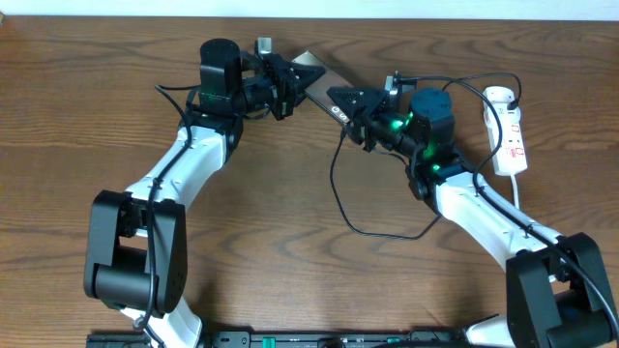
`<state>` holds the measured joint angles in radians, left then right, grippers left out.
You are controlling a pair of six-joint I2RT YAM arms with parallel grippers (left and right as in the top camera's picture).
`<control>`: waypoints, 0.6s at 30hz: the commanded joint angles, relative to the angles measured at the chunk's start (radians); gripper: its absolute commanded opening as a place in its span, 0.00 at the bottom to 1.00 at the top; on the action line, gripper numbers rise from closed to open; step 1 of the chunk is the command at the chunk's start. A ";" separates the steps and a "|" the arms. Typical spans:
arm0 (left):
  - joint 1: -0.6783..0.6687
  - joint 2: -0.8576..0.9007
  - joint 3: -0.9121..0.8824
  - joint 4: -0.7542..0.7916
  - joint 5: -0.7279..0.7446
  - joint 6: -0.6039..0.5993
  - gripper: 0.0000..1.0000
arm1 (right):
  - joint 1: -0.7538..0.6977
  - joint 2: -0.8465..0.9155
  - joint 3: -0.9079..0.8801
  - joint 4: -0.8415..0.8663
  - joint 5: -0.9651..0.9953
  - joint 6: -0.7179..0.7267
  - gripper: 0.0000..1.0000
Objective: Plug charger to phone and switch on socket
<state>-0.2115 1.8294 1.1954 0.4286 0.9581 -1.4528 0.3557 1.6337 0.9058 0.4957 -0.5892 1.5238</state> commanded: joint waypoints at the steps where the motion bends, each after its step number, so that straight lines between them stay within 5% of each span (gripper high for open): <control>1: -0.014 -0.031 0.018 0.025 0.063 0.028 0.07 | 0.021 0.023 -0.019 -0.010 -0.030 -0.083 0.66; 3: -0.014 -0.031 0.017 0.012 0.067 0.043 0.07 | 0.014 0.023 -0.019 -0.010 -0.030 -0.083 0.81; 11: 0.004 -0.031 0.017 -0.089 0.075 0.092 0.07 | -0.042 0.023 -0.019 -0.010 -0.045 -0.152 0.99; 18: 0.029 -0.031 0.017 -0.095 0.075 0.098 0.07 | -0.087 0.023 -0.019 -0.017 -0.045 -0.272 0.99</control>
<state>-0.2028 1.8290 1.1954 0.3248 0.9974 -1.3762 0.2935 1.6451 0.8925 0.4839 -0.6270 1.3529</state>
